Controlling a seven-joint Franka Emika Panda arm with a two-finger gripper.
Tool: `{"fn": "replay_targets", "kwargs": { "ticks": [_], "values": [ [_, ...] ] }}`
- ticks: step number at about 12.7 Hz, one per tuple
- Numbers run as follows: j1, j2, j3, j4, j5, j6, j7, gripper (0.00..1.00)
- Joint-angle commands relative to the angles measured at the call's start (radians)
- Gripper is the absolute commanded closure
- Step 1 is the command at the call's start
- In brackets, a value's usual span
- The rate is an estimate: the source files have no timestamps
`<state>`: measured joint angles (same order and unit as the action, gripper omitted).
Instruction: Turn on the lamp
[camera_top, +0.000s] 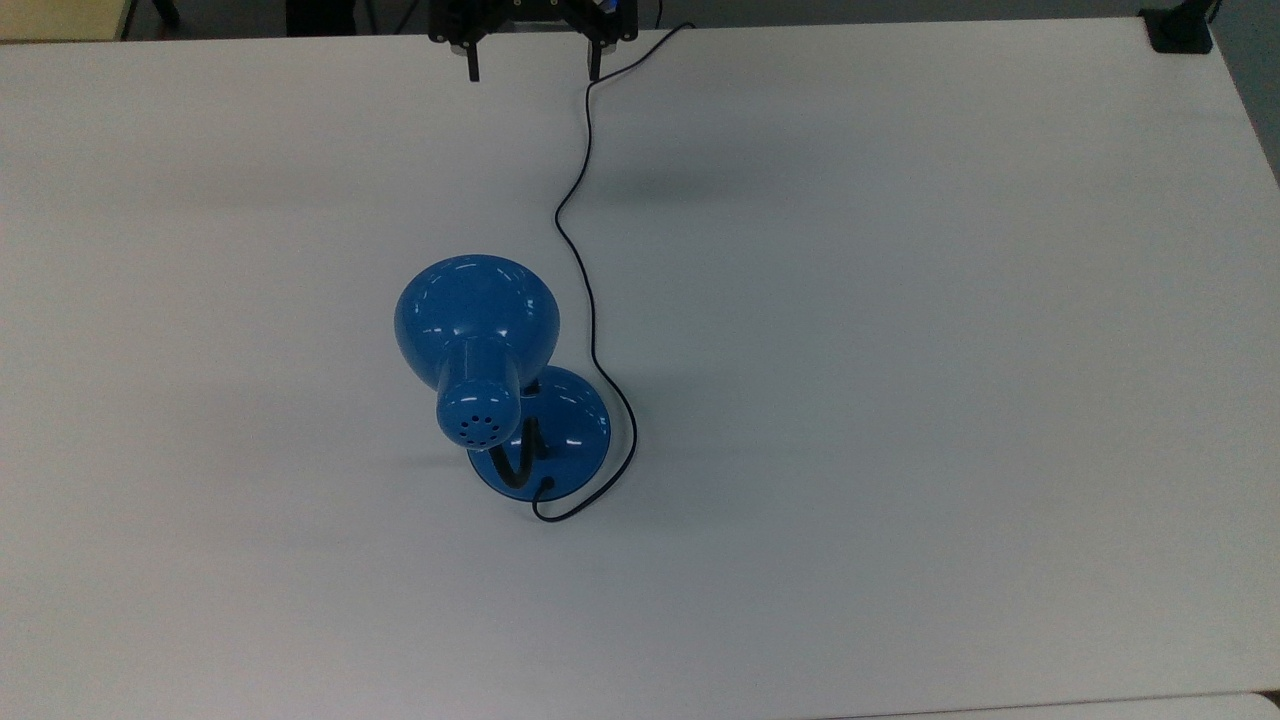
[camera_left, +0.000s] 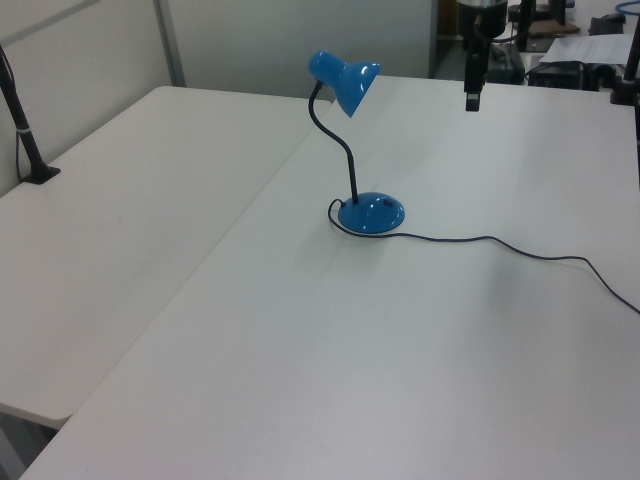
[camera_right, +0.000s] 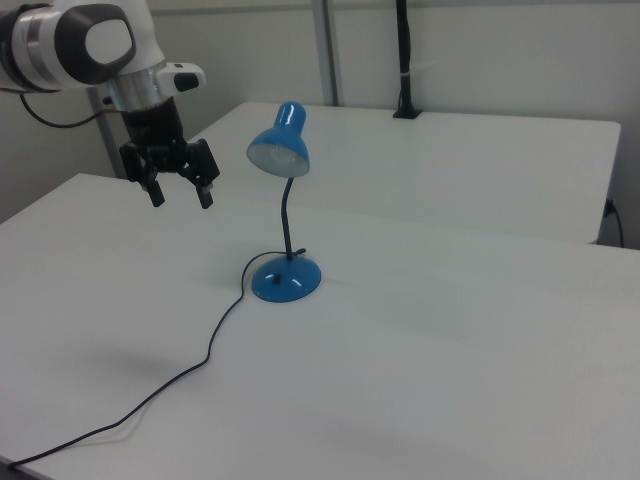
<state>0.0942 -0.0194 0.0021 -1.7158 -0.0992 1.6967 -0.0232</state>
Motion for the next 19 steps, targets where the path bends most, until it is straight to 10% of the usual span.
{"fn": "replay_targets", "kwargs": {
  "ticks": [1,12,17,19],
  "values": [
    [-0.014,0.002,0.003,0.013,-0.005,-0.029,0.02,0.0],
    [-0.016,0.01,0.001,0.035,-0.004,-0.028,0.02,0.0],
    [-0.016,0.012,0.002,0.03,0.009,-0.028,0.012,0.91],
    [-0.016,0.012,0.001,0.03,0.022,-0.028,0.008,1.0]
  ]
}}
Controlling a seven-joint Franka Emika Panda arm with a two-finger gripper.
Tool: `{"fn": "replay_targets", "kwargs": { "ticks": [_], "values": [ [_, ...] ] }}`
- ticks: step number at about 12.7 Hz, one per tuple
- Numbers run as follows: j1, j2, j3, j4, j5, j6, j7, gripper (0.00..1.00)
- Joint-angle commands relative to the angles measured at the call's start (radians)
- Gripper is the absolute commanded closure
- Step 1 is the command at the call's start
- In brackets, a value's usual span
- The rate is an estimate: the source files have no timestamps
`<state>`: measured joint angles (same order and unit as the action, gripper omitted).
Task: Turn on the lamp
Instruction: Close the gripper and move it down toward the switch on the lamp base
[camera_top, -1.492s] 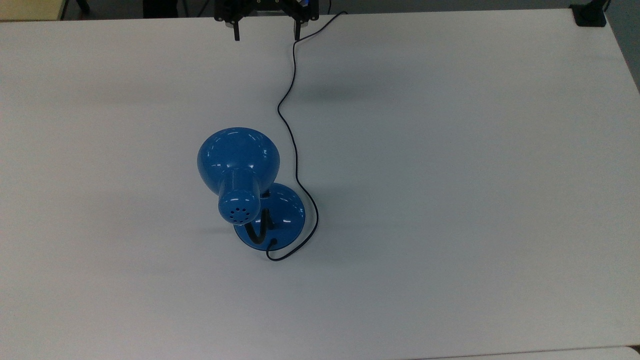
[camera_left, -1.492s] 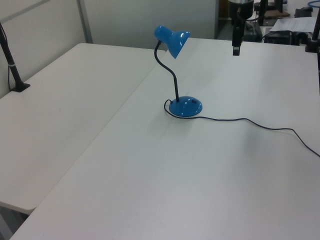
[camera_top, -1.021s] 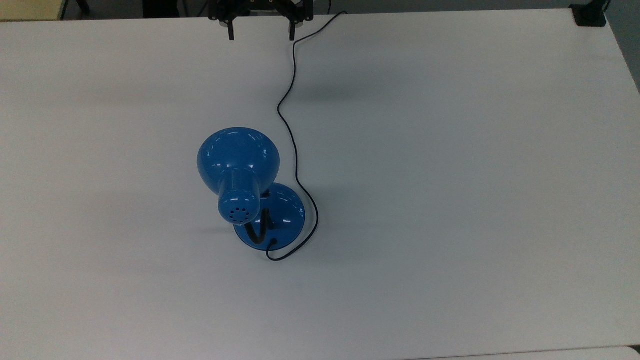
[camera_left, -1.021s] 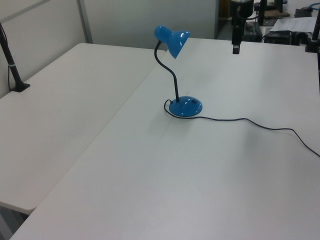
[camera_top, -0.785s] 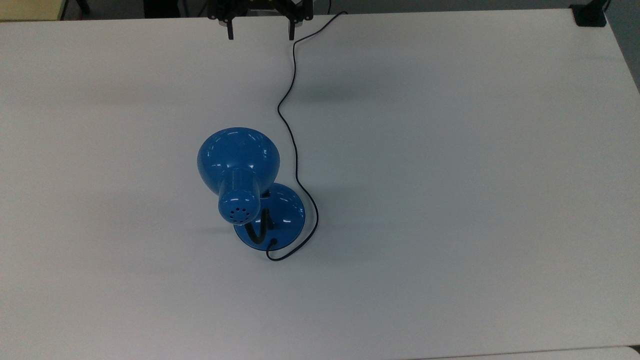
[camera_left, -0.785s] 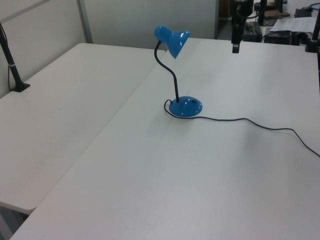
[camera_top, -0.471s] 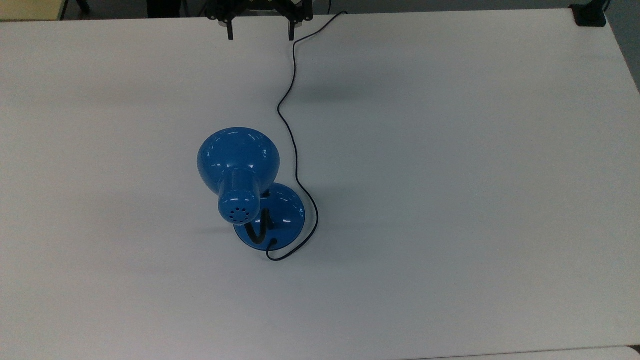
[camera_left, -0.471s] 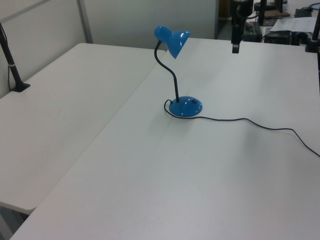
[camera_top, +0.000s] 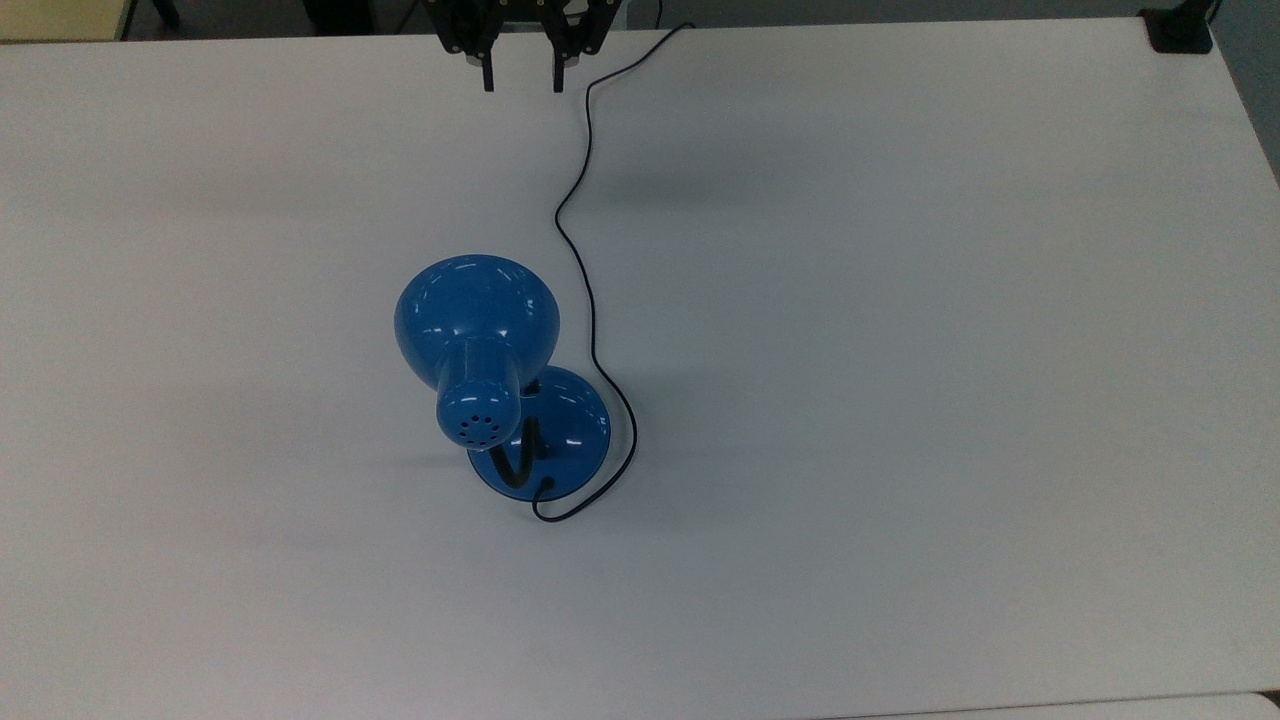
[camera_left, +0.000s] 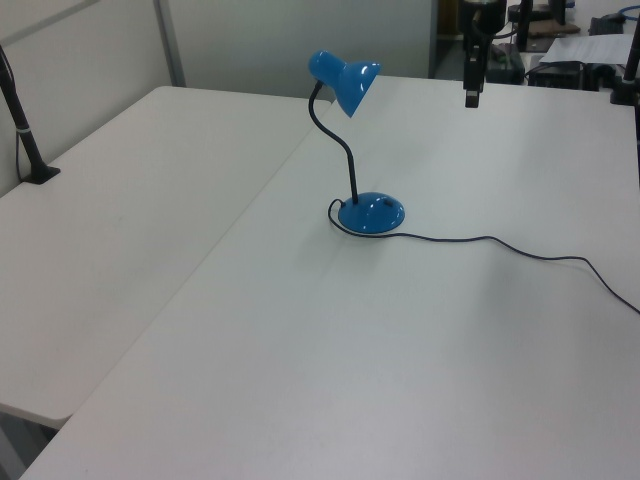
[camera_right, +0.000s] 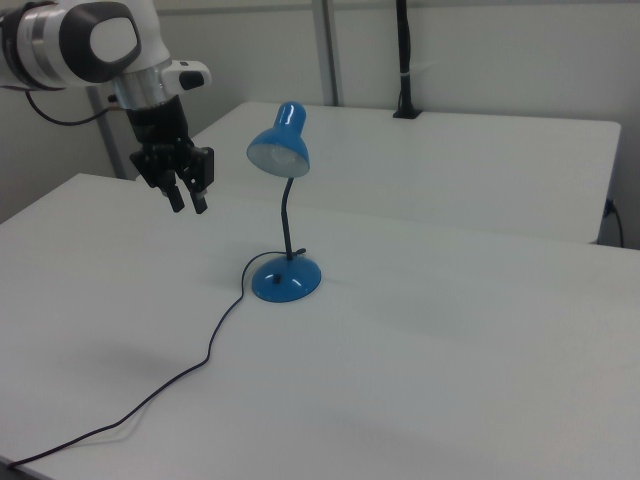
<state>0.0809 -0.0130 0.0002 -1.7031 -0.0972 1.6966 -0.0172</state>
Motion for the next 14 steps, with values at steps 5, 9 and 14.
{"fn": "replay_targets", "kwargs": {
  "ticks": [5,9,14],
  "values": [
    [-0.003,0.011,0.004,0.017,0.024,-0.025,-0.004,1.0],
    [-0.004,0.027,0.003,0.019,0.025,-0.017,-0.004,1.0],
    [-0.056,0.115,0.003,0.022,0.024,0.098,0.002,1.0]
  ]
}}
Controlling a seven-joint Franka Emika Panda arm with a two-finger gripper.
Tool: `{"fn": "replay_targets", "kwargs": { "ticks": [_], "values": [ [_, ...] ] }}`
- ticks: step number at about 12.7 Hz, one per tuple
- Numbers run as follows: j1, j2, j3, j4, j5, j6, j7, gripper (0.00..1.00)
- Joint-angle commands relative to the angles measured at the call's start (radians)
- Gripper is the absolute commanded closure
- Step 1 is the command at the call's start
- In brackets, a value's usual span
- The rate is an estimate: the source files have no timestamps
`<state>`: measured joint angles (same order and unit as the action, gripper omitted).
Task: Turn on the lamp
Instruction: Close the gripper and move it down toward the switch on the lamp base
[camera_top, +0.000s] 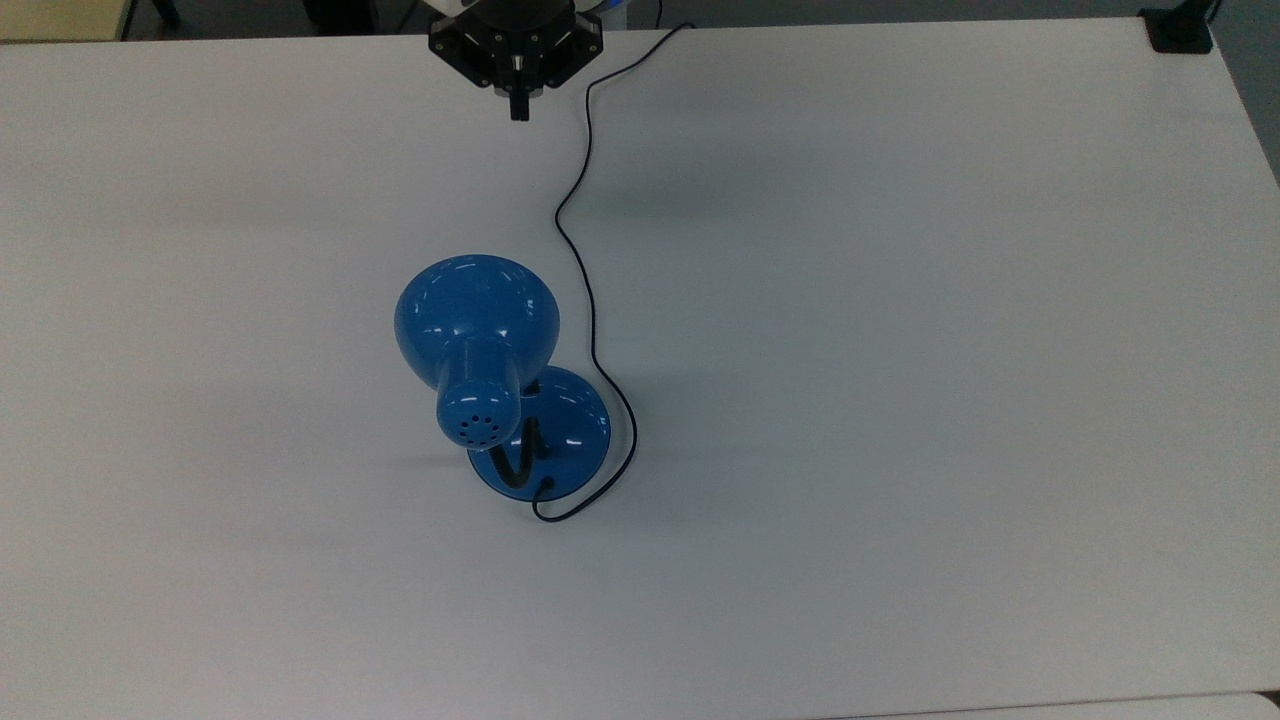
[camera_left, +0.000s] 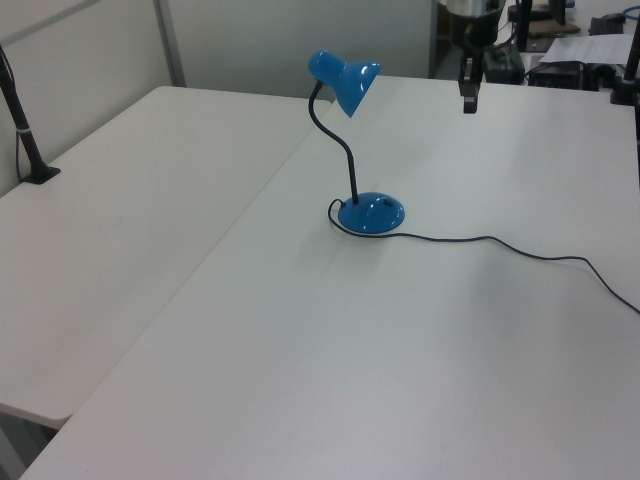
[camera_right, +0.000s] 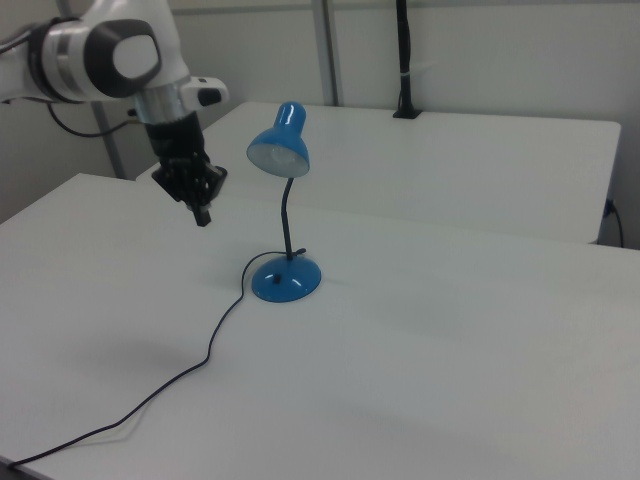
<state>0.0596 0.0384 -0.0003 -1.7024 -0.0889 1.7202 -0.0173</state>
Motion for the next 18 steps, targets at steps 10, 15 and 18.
{"fn": "replay_targets", "kwargs": {
  "ticks": [10,15,18],
  "values": [
    [-0.052,0.359,0.005,0.021,0.015,0.563,-0.006,1.0],
    [-0.044,0.413,0.008,0.021,0.005,0.648,-0.007,1.0],
    [-0.043,0.417,0.013,0.018,0.001,0.648,-0.007,1.0]
  ]
}}
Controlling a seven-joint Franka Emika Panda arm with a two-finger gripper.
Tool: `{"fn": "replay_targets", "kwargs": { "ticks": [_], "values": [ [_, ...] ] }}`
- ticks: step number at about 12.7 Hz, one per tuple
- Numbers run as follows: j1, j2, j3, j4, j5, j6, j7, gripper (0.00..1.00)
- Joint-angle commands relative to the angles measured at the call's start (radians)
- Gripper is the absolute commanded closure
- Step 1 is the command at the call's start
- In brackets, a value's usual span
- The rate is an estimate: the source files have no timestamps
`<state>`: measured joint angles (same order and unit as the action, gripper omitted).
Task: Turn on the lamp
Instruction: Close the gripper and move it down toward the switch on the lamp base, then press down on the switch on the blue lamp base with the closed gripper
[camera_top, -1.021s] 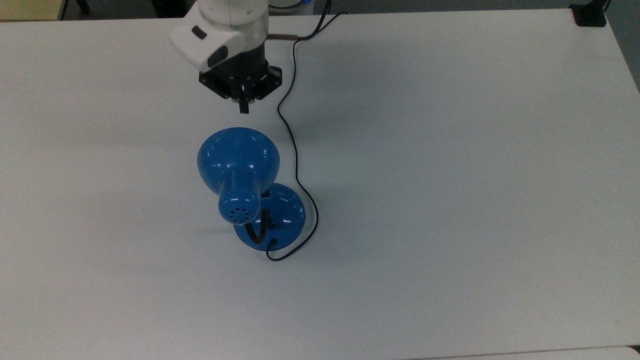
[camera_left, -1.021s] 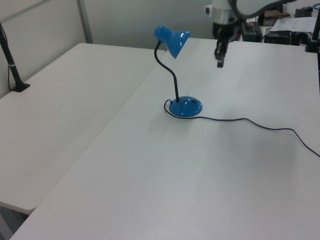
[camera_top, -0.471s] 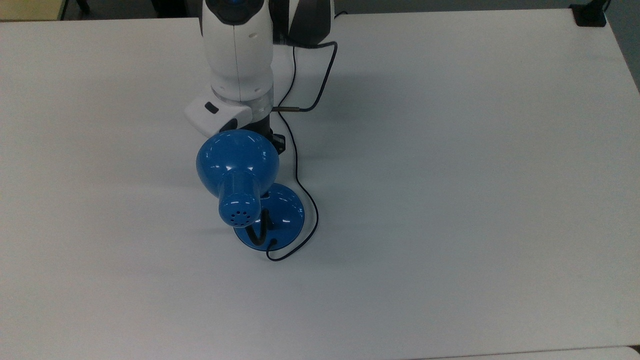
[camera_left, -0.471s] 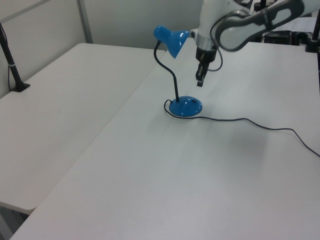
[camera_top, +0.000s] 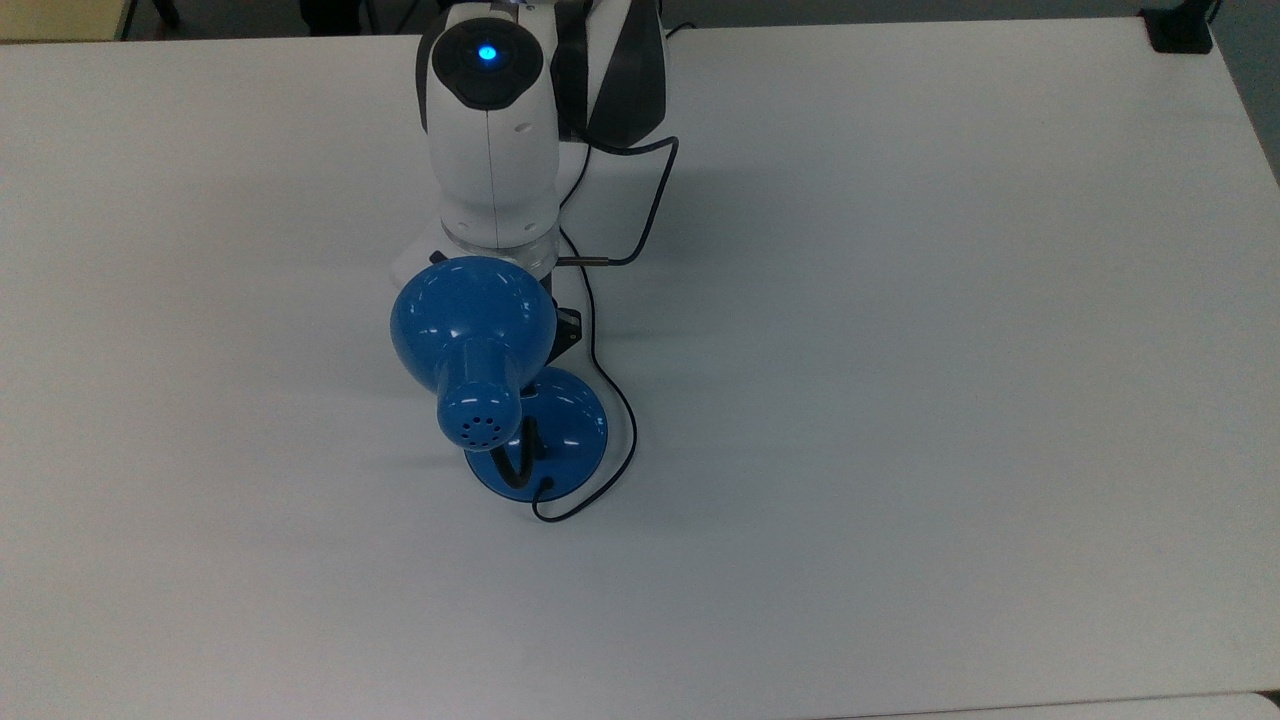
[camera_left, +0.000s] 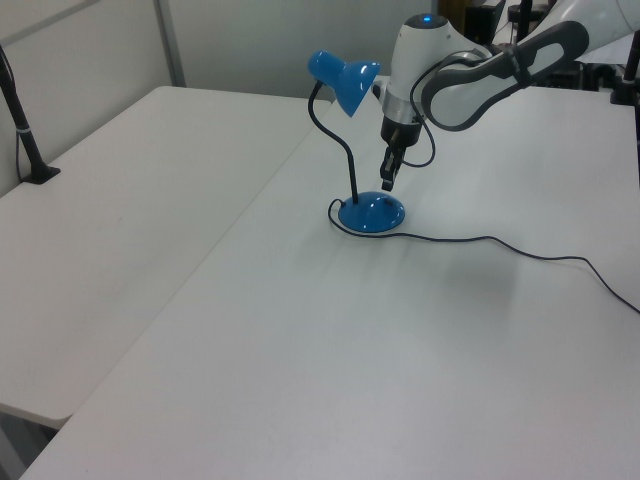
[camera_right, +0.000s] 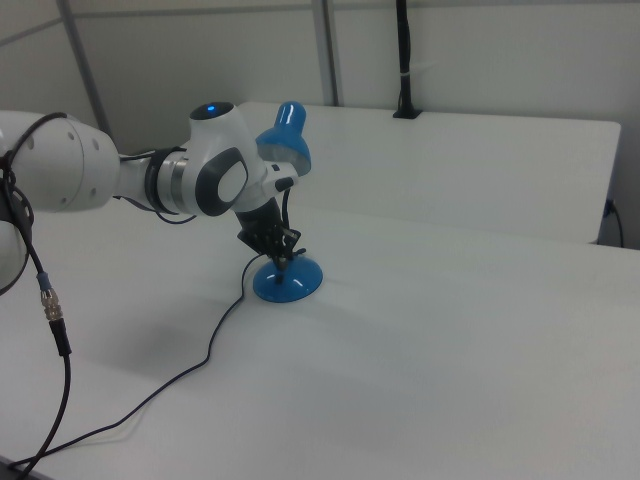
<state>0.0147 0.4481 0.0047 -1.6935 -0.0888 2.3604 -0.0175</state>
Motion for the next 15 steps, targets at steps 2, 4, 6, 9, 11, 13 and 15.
{"fn": "replay_targets", "kwargs": {
  "ticks": [2,4,6,9,11,13,15],
  "values": [
    [0.013,0.018,0.008,0.009,-0.002,0.01,-0.007,1.0],
    [0.017,0.021,0.008,0.009,-0.002,0.011,-0.007,1.0],
    [0.022,0.021,0.008,0.008,-0.002,0.011,-0.007,1.0],
    [0.024,0.021,0.008,0.005,-0.002,0.029,-0.006,1.0],
    [0.022,0.021,0.008,0.005,-0.002,0.033,-0.004,1.0],
    [0.021,0.026,0.006,0.005,-0.002,0.033,-0.002,1.0],
    [0.022,0.041,0.006,0.006,-0.002,0.072,0.007,1.0]
  ]
}}
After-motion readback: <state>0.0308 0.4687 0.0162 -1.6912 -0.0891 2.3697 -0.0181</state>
